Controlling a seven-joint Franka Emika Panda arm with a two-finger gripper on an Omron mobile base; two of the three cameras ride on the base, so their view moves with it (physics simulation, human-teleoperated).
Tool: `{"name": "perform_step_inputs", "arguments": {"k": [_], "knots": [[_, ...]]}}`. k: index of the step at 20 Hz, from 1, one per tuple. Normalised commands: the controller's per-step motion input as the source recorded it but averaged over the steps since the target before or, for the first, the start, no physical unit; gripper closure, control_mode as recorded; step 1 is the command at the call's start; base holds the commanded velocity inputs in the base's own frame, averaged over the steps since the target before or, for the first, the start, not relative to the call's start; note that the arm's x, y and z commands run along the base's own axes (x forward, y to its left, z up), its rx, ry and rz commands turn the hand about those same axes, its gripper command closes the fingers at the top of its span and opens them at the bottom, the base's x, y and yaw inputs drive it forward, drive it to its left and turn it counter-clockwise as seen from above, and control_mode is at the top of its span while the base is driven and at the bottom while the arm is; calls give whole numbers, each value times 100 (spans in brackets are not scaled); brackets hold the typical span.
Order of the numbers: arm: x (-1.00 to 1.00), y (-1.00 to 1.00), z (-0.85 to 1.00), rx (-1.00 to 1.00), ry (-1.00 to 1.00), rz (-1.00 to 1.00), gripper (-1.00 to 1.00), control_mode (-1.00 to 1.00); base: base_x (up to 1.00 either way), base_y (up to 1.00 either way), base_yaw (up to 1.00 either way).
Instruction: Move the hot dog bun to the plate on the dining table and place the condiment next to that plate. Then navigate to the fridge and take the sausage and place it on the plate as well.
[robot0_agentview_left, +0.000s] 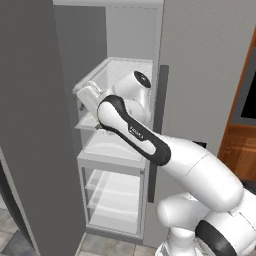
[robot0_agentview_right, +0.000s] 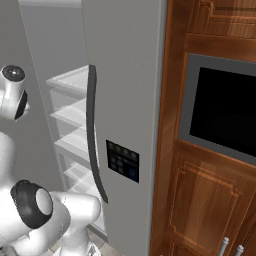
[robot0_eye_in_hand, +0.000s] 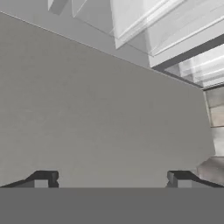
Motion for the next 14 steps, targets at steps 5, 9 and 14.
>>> {"name": "perform_step_inputs", "arguments": {"k": [5,9,14], "knots": [[-72,-92,20,-19,-12,-6,-100,-100,0,0,0],[-63,-69,47,-19,-5,-2,-100,-100,0,0,0],[-58,-60,47,-20,-1,0,-100,-100,0,0,0]]}}
